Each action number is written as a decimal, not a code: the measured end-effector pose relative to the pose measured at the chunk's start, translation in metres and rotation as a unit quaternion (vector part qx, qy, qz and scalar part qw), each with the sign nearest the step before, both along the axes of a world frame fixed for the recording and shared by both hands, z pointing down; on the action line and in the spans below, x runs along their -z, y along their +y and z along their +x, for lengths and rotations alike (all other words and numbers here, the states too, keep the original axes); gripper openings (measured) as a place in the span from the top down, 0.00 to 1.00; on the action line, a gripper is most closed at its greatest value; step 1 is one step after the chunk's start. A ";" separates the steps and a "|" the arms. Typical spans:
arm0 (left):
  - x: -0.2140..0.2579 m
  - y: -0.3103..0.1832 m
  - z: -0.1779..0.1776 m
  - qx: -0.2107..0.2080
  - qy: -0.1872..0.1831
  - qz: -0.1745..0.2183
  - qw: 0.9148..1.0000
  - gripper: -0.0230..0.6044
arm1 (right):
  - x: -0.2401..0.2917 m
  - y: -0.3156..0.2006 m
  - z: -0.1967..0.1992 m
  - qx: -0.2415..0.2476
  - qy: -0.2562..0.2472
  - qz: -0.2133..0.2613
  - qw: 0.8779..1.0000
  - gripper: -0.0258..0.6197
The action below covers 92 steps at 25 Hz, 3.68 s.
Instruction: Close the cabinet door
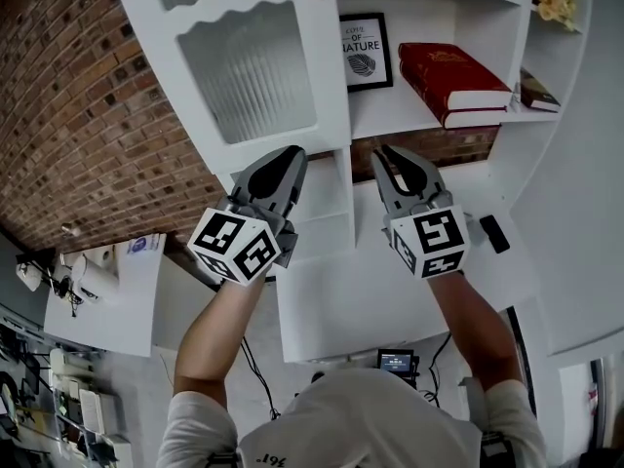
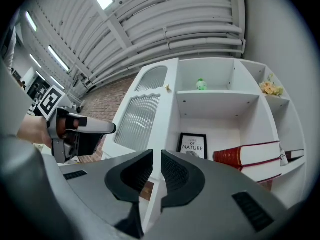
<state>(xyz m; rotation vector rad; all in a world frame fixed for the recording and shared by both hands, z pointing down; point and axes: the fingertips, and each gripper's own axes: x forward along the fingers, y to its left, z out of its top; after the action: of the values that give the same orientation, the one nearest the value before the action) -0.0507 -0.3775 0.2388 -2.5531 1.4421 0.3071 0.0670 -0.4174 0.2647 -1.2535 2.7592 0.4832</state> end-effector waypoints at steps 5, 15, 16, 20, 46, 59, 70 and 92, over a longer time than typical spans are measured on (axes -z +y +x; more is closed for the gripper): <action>-0.033 0.000 -0.004 0.003 0.019 -0.031 0.999 0.91 | -0.021 -0.001 0.002 -0.001 -0.005 -0.025 1.000 0.85; -0.084 0.011 -0.016 0.013 0.042 -0.073 0.996 0.91 | -0.051 0.001 0.002 -0.006 -0.006 -0.058 0.998 0.85; -0.088 0.012 -0.016 0.013 0.045 -0.076 0.996 0.91 | -0.053 0.002 0.001 -0.005 -0.005 -0.059 0.998 0.85; -0.100 0.020 -0.014 0.006 0.051 -0.085 0.995 0.91 | -0.062 0.007 -0.001 -0.006 -0.007 -0.070 0.998 0.85; -0.168 0.053 -0.012 -0.027 0.079 -0.156 0.984 0.91 | -0.122 0.037 -0.008 -0.009 -0.009 -0.142 0.990 0.86; -0.186 0.063 -0.014 -0.030 0.089 -0.174 0.980 0.92 | -0.142 0.045 -0.007 -0.015 -0.004 -0.163 0.986 0.86; -0.196 0.070 -0.010 -0.037 0.092 -0.190 0.977 0.92 | -0.151 0.052 -0.005 -0.019 0.001 -0.170 0.985 0.89; -0.198 0.076 0.006 -0.052 0.103 -0.206 0.972 0.93 | -0.155 0.053 0.003 -0.027 0.014 -0.180 0.983 0.92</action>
<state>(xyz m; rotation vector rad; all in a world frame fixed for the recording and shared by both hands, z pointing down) -0.0445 -0.3015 0.4370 -3.0135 1.5875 0.3268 0.0698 -0.3642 0.4199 -1.3989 2.9349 -0.0006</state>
